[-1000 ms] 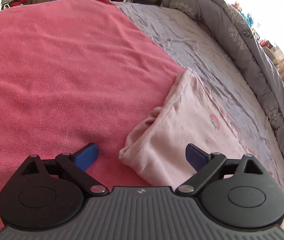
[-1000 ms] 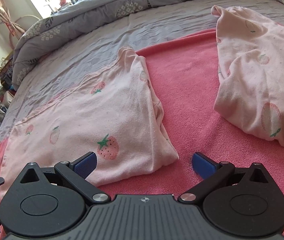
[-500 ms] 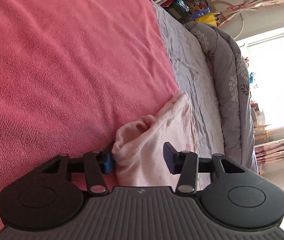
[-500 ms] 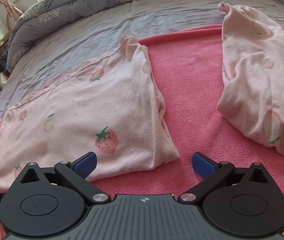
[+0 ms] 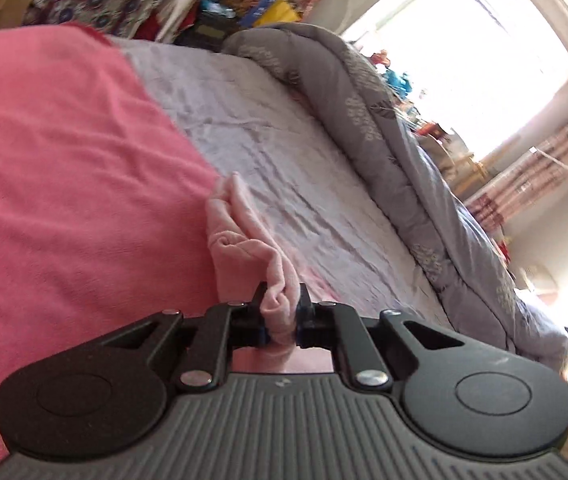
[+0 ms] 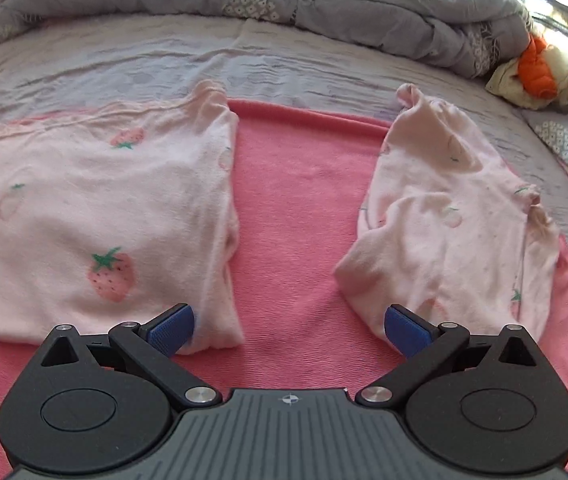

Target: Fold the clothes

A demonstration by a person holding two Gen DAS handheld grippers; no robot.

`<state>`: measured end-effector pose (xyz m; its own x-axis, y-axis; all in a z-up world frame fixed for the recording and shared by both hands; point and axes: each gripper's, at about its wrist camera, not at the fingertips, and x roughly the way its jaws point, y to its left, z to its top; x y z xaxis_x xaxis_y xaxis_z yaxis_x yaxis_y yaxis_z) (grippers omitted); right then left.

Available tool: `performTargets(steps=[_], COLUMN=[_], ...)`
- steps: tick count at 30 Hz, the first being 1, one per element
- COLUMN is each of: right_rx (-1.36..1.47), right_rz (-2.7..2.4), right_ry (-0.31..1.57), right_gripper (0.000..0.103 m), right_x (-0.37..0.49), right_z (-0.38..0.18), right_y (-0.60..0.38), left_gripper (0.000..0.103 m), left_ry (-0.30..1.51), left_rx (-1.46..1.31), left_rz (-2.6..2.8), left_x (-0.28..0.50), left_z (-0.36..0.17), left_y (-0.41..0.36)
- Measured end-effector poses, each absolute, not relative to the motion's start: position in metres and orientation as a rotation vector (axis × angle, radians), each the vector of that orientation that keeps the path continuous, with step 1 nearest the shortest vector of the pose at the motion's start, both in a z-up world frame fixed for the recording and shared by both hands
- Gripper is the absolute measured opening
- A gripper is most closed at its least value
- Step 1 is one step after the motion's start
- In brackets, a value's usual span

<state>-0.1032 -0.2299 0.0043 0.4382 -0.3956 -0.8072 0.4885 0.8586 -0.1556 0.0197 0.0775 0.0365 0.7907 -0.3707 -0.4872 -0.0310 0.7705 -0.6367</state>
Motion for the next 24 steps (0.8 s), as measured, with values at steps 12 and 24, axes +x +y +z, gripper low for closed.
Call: performTargets(steps=[12,24], right_rx=[0.296,0.458], right_rz=[-0.697,-0.760], right_ry=[0.931,0.910], right_gripper=[0.103,0.103], right_x=[-0.187,-0.240], right_z=[0.021,0.012], right_y=[-0.292,-0.314], left_gripper=[0.012,0.046], left_ry=[0.692,0.678], left_rx=[-0.067,0.474], left_rz=[-0.733,-0.811], left_x=[-0.026,-0.099], left_z=[0.034,-0.002], left_y=[-0.133,-0.196])
